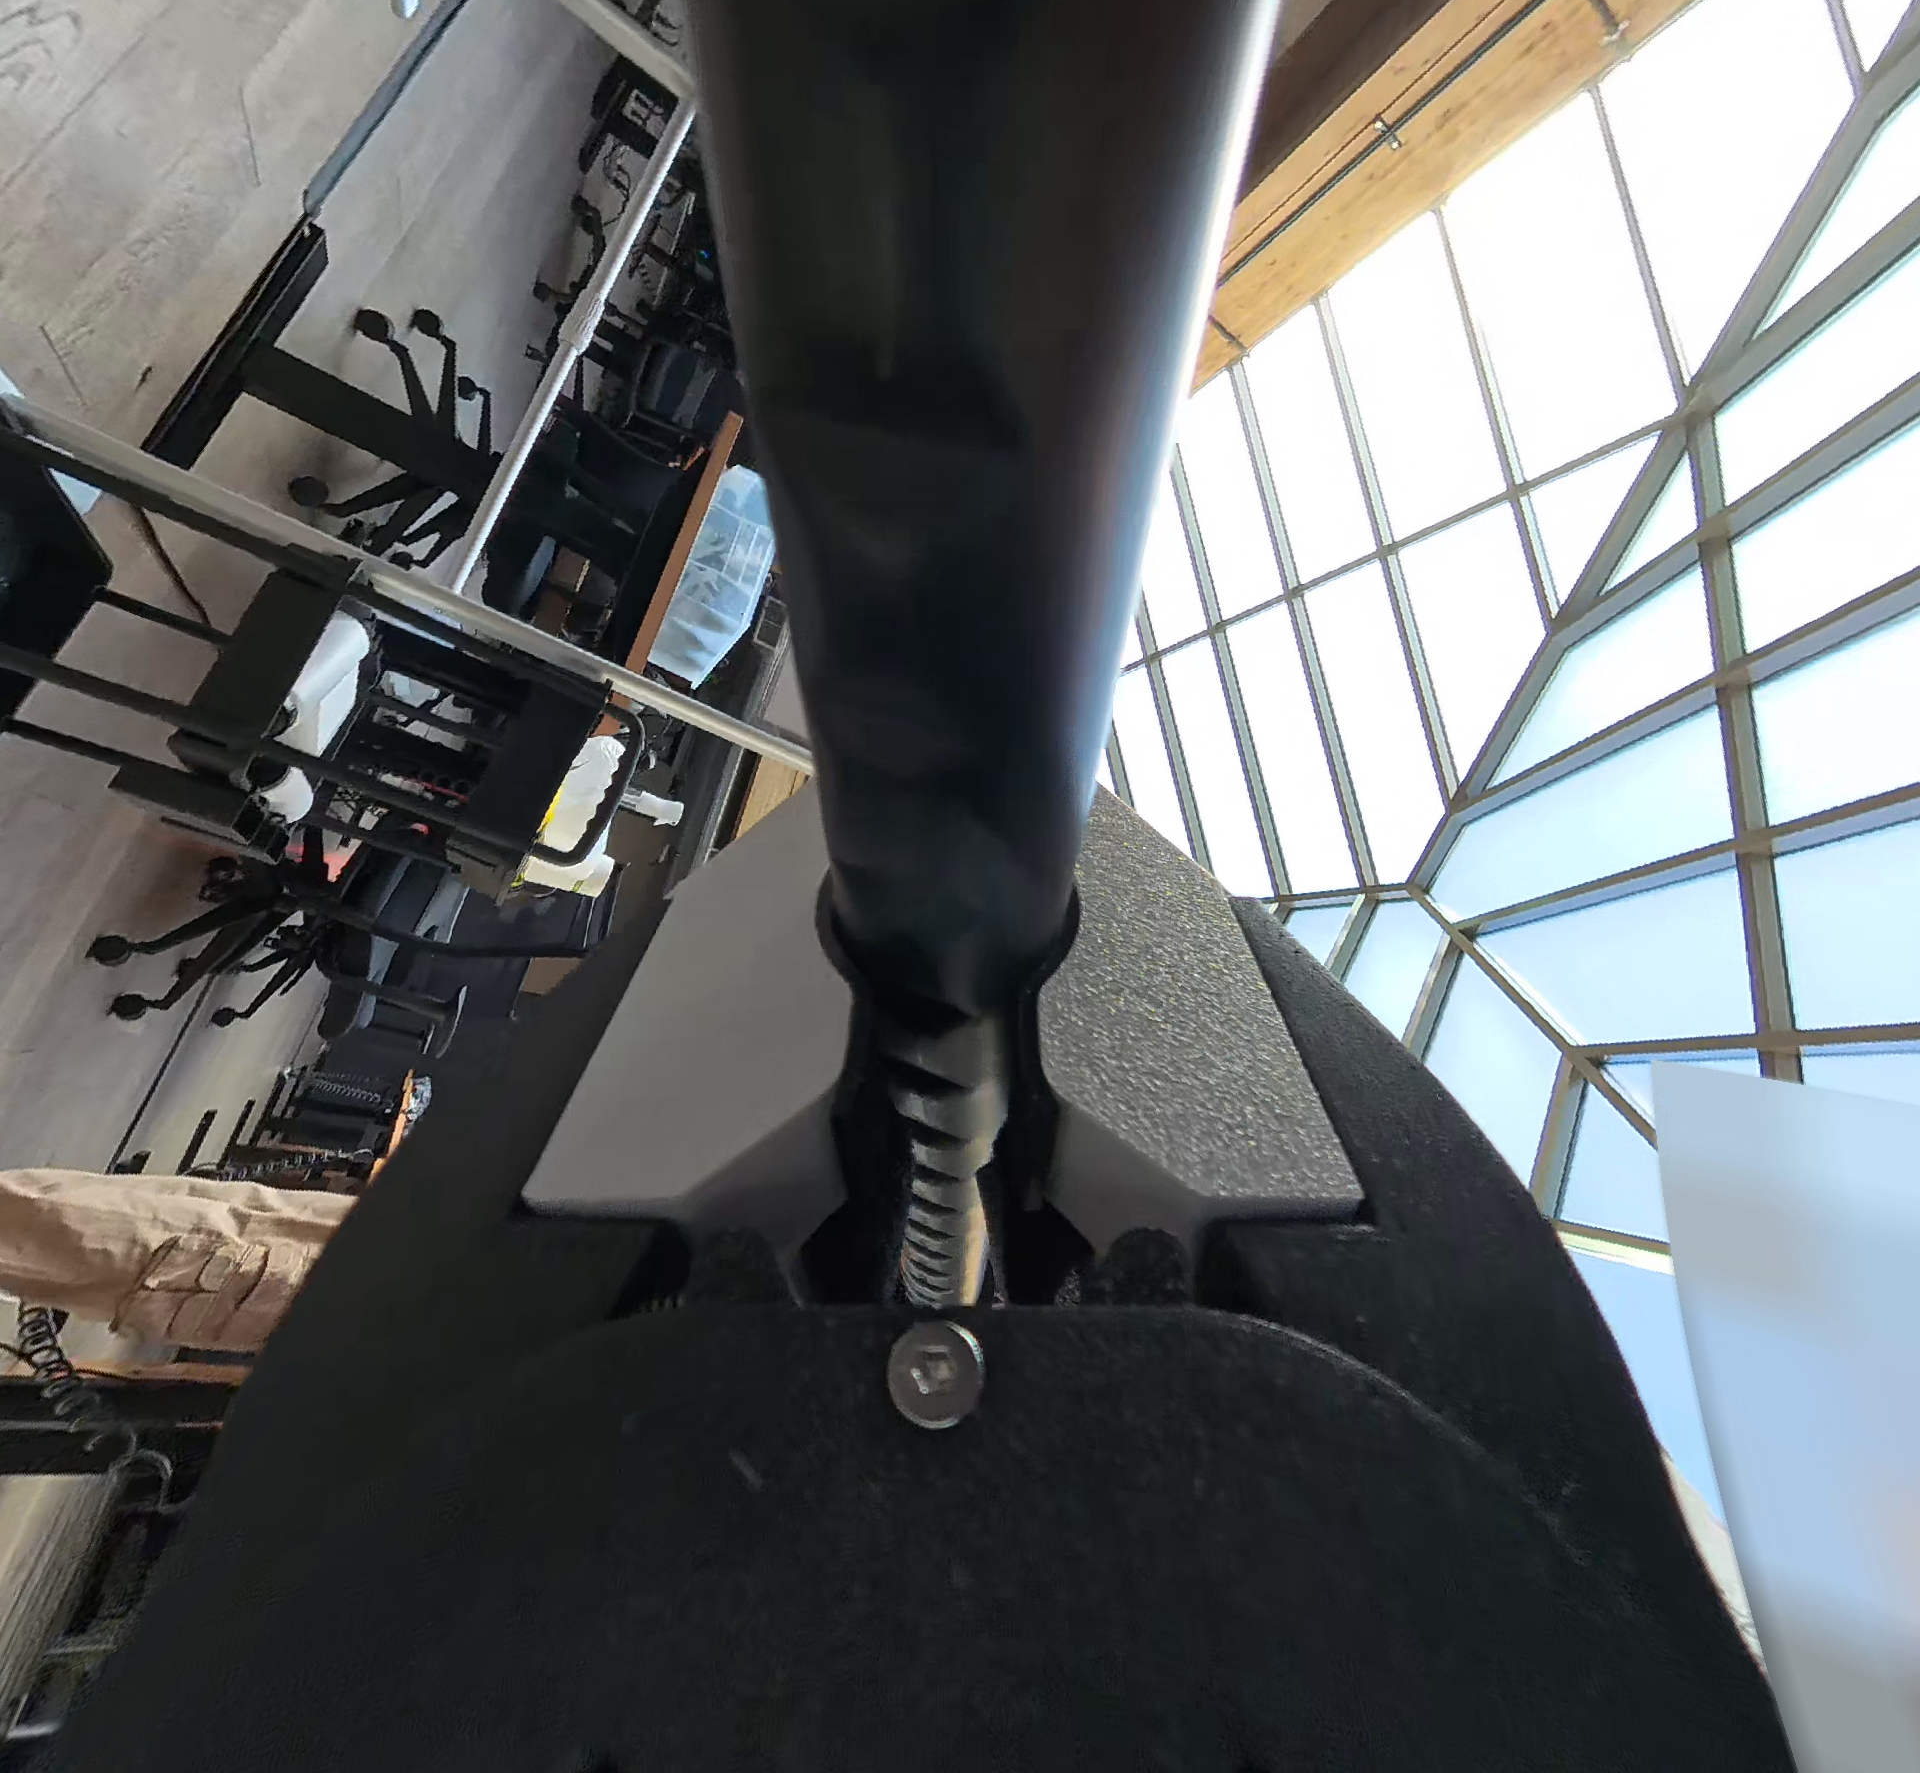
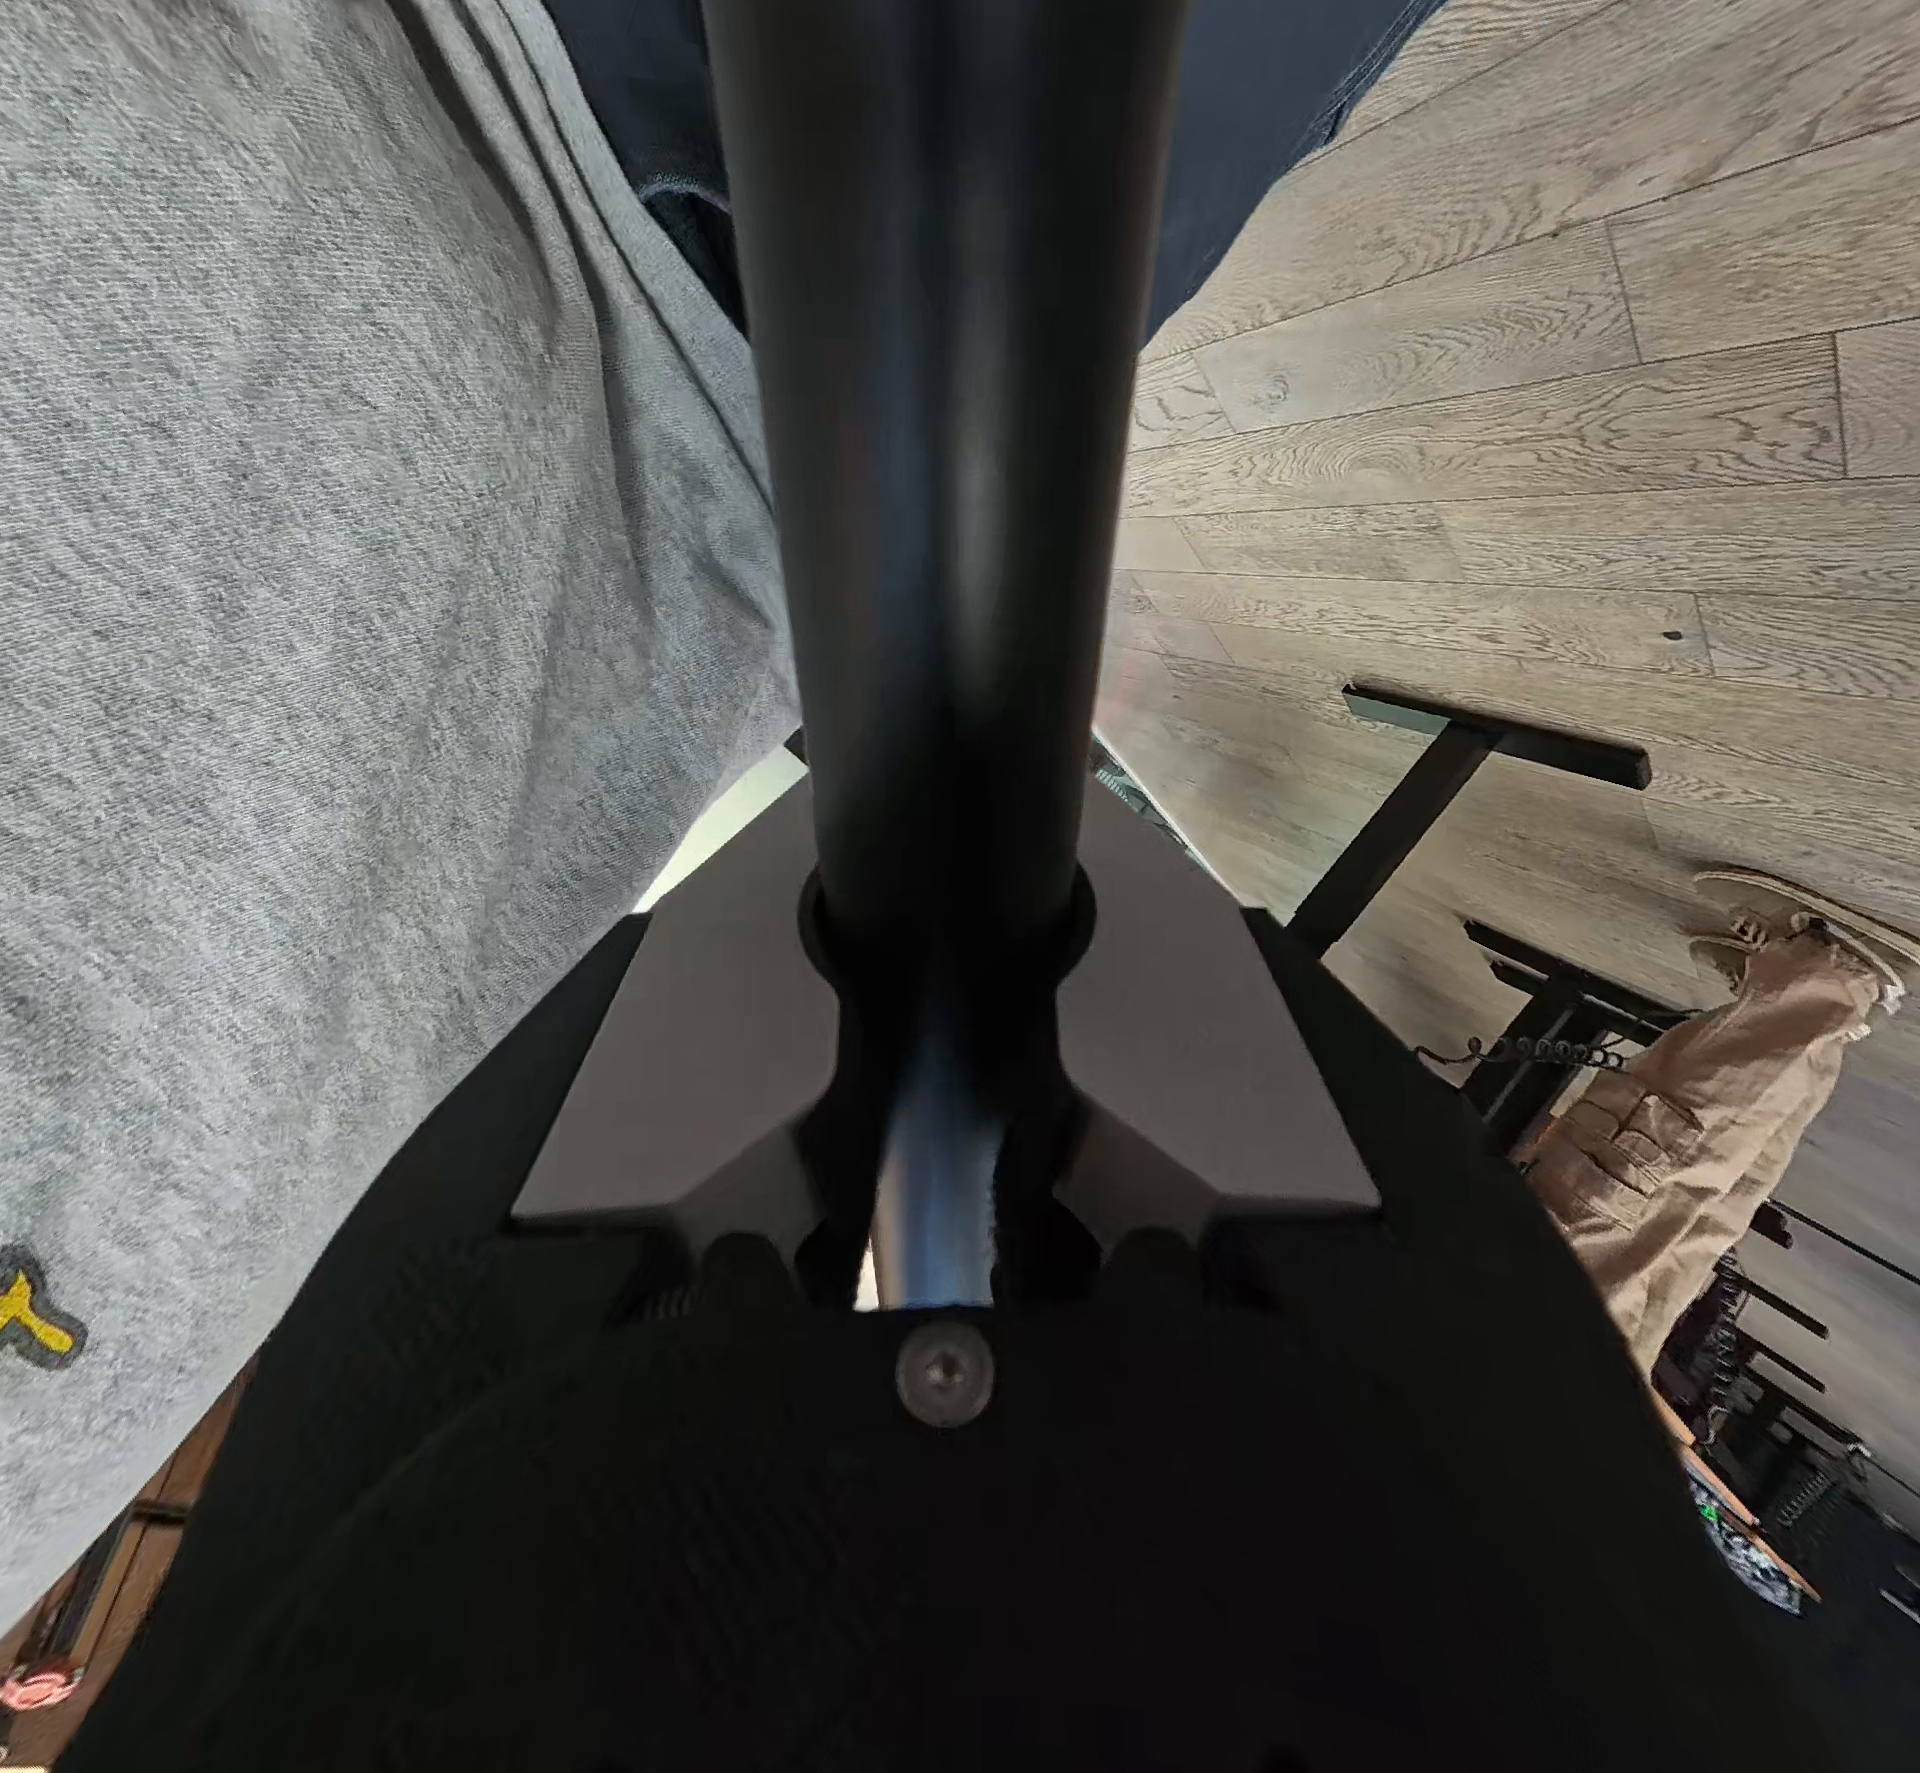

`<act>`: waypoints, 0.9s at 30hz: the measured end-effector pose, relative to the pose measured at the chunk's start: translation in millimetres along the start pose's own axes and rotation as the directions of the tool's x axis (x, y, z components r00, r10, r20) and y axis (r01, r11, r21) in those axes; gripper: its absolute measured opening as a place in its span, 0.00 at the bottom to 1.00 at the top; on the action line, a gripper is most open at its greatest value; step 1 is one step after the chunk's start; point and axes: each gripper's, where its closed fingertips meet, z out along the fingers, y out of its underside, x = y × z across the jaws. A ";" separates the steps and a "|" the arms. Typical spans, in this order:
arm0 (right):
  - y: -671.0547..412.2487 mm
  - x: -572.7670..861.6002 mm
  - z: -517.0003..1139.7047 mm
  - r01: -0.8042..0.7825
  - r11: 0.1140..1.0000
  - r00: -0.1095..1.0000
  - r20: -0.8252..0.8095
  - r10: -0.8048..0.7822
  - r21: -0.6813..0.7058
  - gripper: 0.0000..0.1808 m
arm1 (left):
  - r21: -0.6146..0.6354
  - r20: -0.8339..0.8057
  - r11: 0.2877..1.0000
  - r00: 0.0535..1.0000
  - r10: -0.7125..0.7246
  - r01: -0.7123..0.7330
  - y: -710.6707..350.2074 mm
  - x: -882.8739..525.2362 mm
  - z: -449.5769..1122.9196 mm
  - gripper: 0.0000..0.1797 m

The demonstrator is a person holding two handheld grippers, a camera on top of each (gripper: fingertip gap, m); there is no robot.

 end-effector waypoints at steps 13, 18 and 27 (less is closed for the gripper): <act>-107.1 107.1 36.6 0.219 0.973 0.942 -0.243 -0.230 -0.072 0.14 | 0.200 -0.143 0.959 0.962 0.231 -0.200 -78.7 -29.5 -88.0 0.11; -133.2 132.6 62.3 0.233 0.968 0.935 -0.252 -0.249 -0.091 0.14 | 0.242 -0.157 0.950 0.959 0.237 -0.196 -100.1 -64.3 -110.7 0.10; -172.3 138.8 77.4 0.246 0.961 0.935 -0.233 -0.269 -0.123 0.14 | 0.280 -0.131 0.941 0.963 0.234 -0.190 -130.8 -78.1 -140.9 0.10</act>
